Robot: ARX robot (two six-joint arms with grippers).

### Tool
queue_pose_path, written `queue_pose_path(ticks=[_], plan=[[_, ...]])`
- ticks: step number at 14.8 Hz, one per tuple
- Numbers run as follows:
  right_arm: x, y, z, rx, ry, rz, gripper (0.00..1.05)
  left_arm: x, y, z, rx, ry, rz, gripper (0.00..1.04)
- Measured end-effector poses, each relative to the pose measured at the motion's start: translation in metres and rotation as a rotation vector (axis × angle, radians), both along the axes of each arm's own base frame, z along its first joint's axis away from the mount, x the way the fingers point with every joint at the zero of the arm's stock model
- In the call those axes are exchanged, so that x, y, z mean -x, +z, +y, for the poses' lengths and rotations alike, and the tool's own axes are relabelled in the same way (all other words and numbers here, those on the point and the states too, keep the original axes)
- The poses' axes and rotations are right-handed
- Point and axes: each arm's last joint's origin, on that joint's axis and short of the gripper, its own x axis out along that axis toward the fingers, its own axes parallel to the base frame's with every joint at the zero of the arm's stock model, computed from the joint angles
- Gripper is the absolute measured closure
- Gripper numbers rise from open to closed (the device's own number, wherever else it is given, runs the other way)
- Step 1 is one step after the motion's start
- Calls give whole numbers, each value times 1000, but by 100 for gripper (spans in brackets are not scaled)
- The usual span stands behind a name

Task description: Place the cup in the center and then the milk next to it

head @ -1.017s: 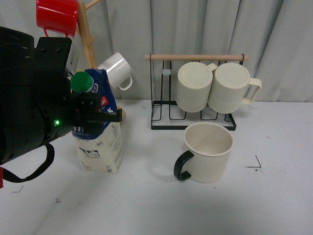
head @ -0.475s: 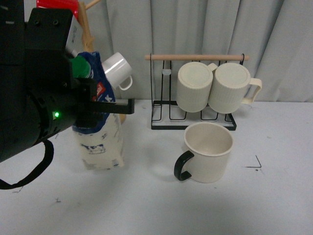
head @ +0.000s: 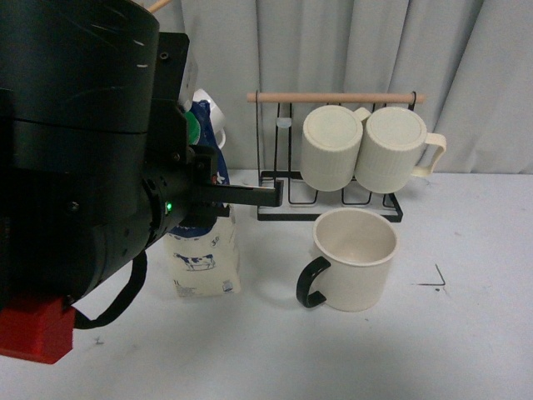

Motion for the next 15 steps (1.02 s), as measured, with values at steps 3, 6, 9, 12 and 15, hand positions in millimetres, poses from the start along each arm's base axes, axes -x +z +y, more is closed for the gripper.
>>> queue_pose_path(ticks=[3,6,9,12,15], plan=[[0,0,0,0,0,0,6,-9,-2,-12,13,9,-1,101],[0,0,0,0,0,0,6,-7,-10,-25,10,-22,25,101],[0,0,0,0,0,0,6,-8,-13,-33,18,-39,25,100],[0,0,0,0,0,0,6,-12,-6,-36,42,-40,-14,69],[0,0,0,0,0,0,6,0,12,-29,44,-75,9,34]])
